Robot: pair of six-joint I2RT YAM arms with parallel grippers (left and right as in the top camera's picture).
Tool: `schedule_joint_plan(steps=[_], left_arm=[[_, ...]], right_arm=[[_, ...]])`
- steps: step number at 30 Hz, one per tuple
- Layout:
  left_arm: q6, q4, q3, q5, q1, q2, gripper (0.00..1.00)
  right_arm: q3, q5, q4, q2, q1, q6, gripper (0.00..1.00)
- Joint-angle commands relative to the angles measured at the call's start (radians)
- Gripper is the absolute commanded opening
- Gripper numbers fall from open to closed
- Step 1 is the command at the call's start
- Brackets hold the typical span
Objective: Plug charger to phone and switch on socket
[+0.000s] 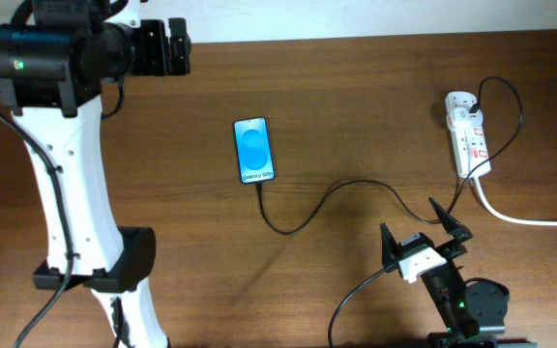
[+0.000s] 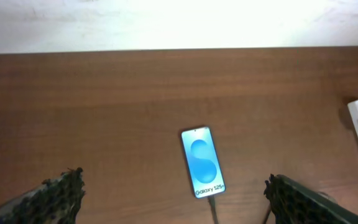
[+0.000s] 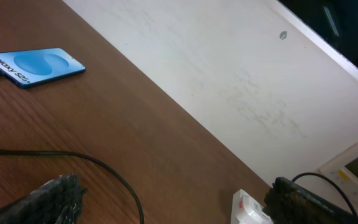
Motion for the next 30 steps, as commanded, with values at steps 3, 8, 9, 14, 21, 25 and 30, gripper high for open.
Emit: schedule_joint_plan(steps=[3,8,9,14,21,25,30], left_arm=[[0.140,0.221,-0.544,-0.020,0.000,-0.359,0.99],[0.141,0.538,-1.198,-0.144,0.000,-0.780,0.99],[0.141,0.594,-1.301,-0.149,0.000,-0.855,0.99],[0.148,0.959,-1.888,-0.167,0.000,-1.272,0.99],[0.148,1.448,-2.458,-0.164,0.000,-1.680,0.99],[0.242,1.629,-2.660,-0.164,0.015,-1.873,0.99],[0.327,1.713,-2.786,-0.159,0.045,-1.963,0.99]], right_arm=[[-0.011,0.016,0.002,-0.011,-0.004,0.012,0.98],[-0.011,0.016,0.002,-0.011,-0.004,0.012,0.99],[-0.011,0.016,0.002,-0.011,-0.004,0.012,0.98],[-0.011,0.016,0.002,-0.011,-0.004,0.012,0.98],[-0.011,0.016,0.002,-0.011,-0.004,0.012,0.99],[-0.011,0.016,0.002,-0.011,-0.004,0.012,0.98],[-0.011,0.016,0.002,-0.011,-0.004,0.012,0.98]])
